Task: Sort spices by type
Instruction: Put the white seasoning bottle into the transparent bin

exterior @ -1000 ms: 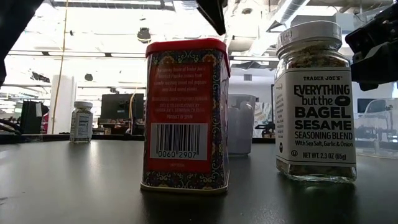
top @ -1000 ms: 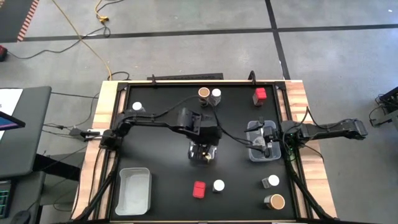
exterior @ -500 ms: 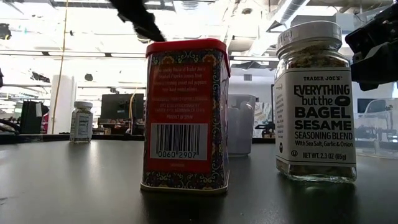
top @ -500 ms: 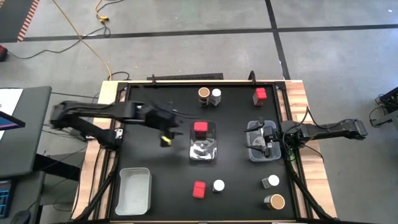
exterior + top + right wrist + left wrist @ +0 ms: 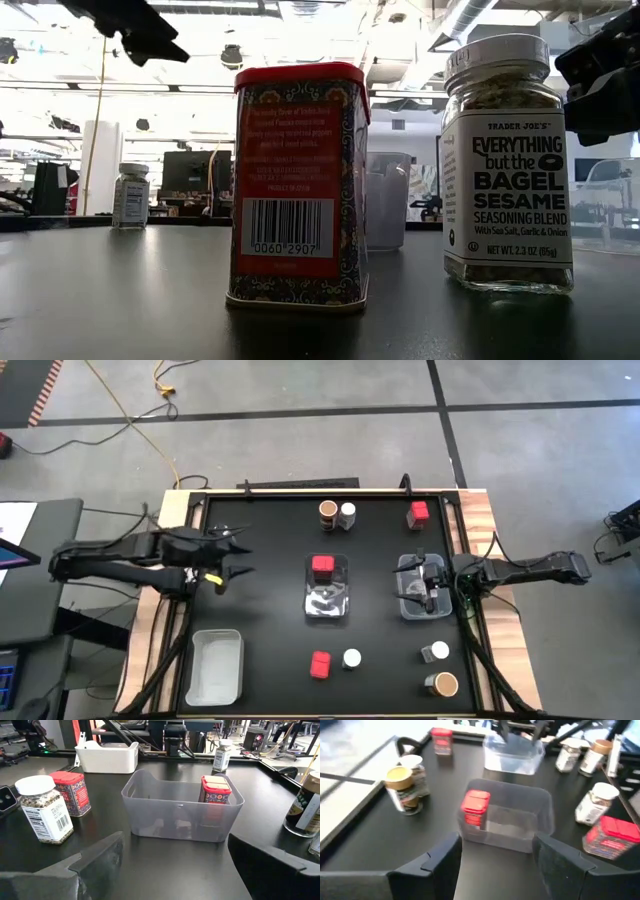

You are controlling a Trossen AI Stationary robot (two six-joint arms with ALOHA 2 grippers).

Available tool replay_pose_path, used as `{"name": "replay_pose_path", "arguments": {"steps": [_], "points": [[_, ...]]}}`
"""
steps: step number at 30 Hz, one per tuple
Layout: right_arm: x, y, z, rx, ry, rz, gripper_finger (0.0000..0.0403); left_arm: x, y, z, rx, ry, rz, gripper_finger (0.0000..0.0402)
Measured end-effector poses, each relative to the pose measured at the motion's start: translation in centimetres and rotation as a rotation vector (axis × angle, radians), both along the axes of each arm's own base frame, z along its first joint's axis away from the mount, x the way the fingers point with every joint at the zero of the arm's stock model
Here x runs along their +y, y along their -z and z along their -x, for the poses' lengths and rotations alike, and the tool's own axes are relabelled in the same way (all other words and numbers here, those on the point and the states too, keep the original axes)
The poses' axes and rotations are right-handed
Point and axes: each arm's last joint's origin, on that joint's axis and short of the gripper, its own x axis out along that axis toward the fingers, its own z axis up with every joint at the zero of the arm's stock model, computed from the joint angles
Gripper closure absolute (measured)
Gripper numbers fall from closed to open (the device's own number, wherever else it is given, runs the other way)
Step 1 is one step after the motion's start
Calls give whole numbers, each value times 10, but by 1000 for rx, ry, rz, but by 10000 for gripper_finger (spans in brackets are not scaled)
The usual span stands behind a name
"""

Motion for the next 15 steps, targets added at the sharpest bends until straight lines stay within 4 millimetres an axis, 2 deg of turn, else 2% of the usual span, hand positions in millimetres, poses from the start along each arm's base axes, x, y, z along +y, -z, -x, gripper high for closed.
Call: {"name": "replay_pose_path", "arguments": {"steps": [3, 9, 15], "points": [[0, 0, 0, 0, -1, 4, 19, 1, 4, 12, -21, -25, -24, 171], [-1, -1, 0, -15, -34, 195, 19, 1, 9, 24, -70, -81, 91, 171], [-1, -1, 0, -18, -24, 147, 19, 1, 9, 24, -83, -112, 176, 171]]}}
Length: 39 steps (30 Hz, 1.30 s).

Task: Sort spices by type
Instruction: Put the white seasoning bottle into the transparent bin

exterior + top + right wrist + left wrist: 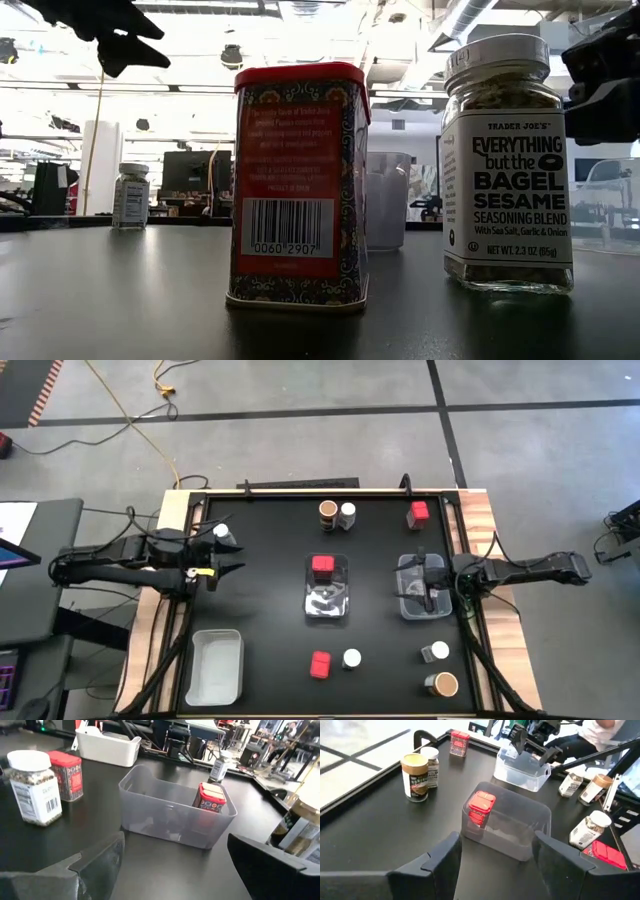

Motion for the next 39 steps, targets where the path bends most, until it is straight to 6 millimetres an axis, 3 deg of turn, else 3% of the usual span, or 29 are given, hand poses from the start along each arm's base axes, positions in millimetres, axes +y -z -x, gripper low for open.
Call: {"name": "replay_pose_path", "arguments": {"steps": [5, 14, 34, 39], "points": [[0, 0, 0, 1, 29, -158, 19, -1, 1, -1, 31, 48, -83, 171], [0, -1, 0, -4, 48, -261, 19, -1, 6, 1, 84, 53, -89, 171], [-3, -6, -1, -41, 81, -234, 19, -1, 8, 2, 103, 45, -74, 171], [-8, -16, -2, -154, 160, -235, 19, 0, 8, 2, 105, 46, -76, 171]]}}
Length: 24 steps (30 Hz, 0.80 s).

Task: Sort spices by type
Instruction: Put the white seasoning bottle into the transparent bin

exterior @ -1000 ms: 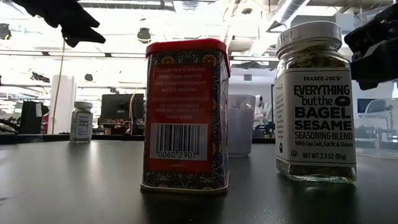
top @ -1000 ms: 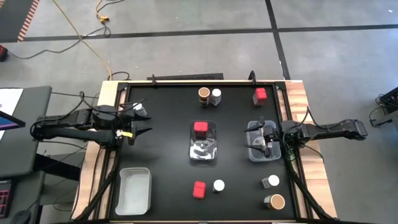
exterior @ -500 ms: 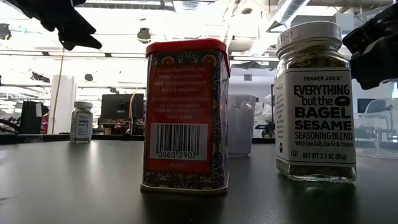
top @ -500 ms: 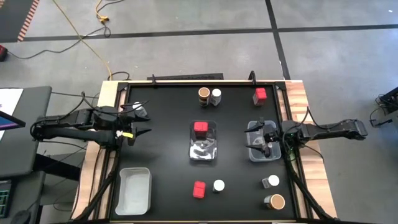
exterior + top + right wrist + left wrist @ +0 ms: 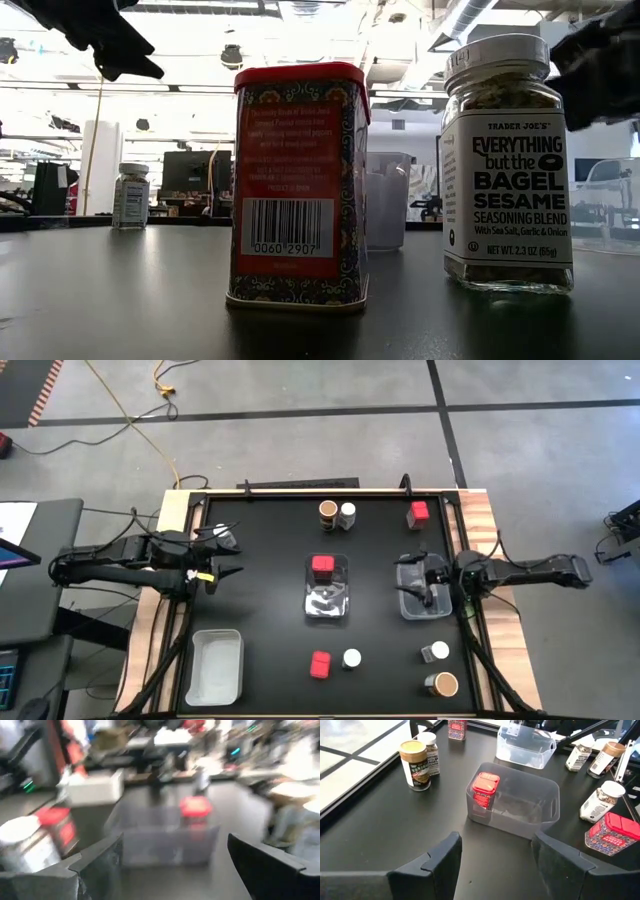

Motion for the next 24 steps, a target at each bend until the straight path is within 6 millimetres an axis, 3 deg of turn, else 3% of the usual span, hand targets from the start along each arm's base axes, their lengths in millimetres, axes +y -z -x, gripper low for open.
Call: {"name": "replay_pose_path", "arguments": {"steps": [5, 11, 18, 24], "points": [[-9, -17, -1, -75, 194, -2, 19, 0, 2, 1, 22, 2, -4, 171], [-19, -60, -20, -39, 263, -10, 19, 0, -1, 1, 6, 40, -97, 171], [-50, -98, -75, 274, 416, -183, 19, 0, -1, 1, 10, 48, -120, 171], [-99, -116, -130, 558, 517, -311, 19, 0, -1, 1, 12, 48, -119, 171]]}}
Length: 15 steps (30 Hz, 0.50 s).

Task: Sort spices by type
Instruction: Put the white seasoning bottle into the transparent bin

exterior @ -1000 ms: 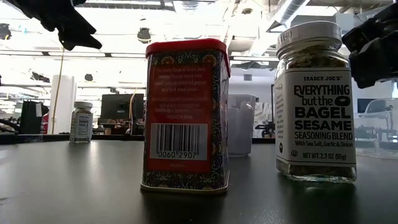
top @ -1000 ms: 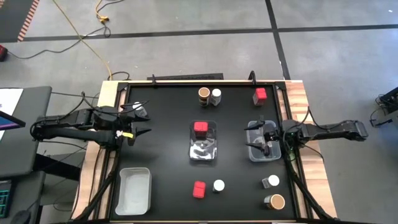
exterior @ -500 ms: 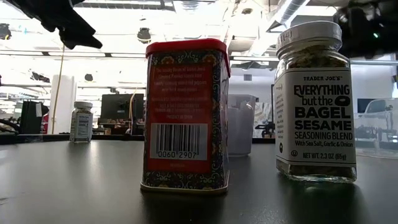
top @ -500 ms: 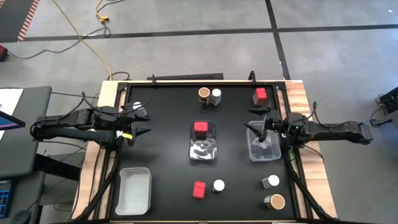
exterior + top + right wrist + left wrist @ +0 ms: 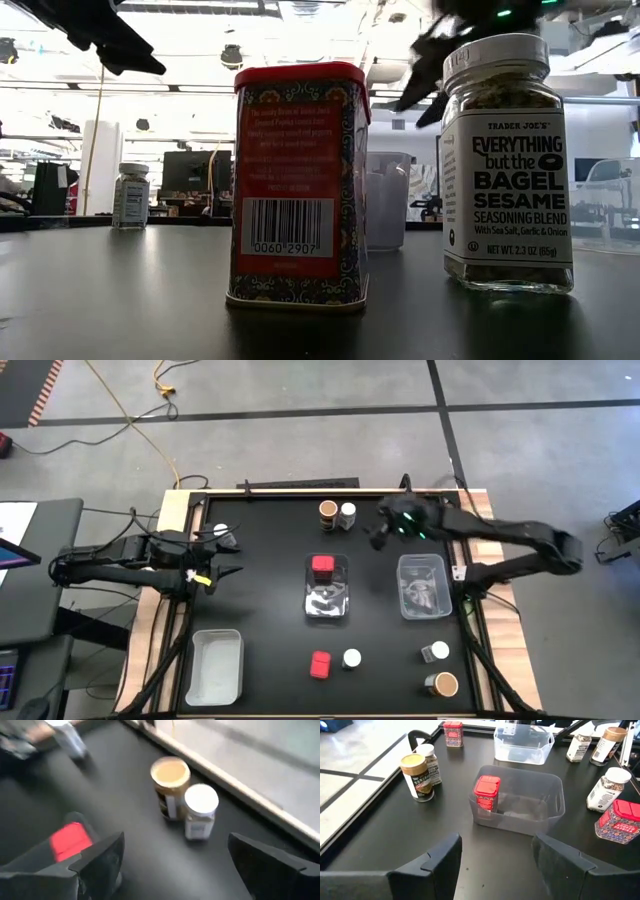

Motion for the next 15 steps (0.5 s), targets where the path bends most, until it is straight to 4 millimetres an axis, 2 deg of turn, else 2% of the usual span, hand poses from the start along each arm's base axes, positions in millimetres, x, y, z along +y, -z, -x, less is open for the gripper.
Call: {"name": "replay_pose_path", "arguments": {"steps": [7, 15], "points": [[-53, -3, -49, 216, 32, -175, 19, 0, 2, 1, 28, 0, 1, 171], [-80, 2, -92, 411, -59, -187, 19, 0, 7, 3, 72, -2, 21, 171]]}}
